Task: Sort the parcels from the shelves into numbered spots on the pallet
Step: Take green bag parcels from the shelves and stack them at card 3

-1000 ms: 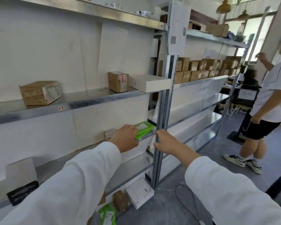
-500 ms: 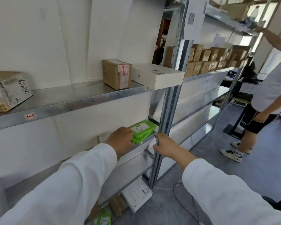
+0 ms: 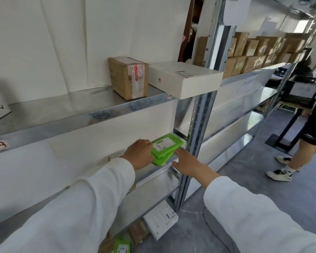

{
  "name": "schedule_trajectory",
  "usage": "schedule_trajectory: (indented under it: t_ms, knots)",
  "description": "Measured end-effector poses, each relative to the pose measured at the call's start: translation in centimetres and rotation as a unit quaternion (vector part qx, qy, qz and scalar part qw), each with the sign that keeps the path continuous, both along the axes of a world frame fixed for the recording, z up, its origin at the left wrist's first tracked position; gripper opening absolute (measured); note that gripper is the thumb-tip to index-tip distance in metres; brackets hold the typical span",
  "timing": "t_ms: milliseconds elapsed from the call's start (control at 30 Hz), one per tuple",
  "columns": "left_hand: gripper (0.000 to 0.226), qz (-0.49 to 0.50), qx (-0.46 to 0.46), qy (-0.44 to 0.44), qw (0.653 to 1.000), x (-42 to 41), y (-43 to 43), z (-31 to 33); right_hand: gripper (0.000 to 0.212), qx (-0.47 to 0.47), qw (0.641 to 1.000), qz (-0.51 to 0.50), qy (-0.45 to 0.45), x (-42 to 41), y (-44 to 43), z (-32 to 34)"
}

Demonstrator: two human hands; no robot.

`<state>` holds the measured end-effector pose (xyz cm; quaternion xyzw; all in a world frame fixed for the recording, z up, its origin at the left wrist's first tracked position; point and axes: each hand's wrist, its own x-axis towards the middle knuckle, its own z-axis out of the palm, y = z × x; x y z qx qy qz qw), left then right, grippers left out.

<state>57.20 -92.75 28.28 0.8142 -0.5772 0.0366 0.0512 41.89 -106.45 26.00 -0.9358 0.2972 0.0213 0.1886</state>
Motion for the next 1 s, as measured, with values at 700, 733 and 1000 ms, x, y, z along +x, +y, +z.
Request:
schedule_trajectory:
  t_ms: [700, 733, 1000]
  knots:
    - [0.036, 0.072, 0.084, 0.055, 0.992, 8.1, -19.3, -8.2, 0.046, 0.144, 0.989, -0.02, 0.024, 9.4, -16.8, -9.5]
    - [0.036, 0.082, 0.089, 0.053, 0.991, 8.3, -19.9, -8.9, 0.046, 0.147, 0.989, -0.015, 0.028, 9.6, -17.1, -10.2]
    - [0.047, 0.183, 0.134, 0.065, 0.972, 10.1, -22.3, -13.4, 0.036, 0.162, 0.985, -0.031, 0.046, 11.8, -18.1, -12.9]
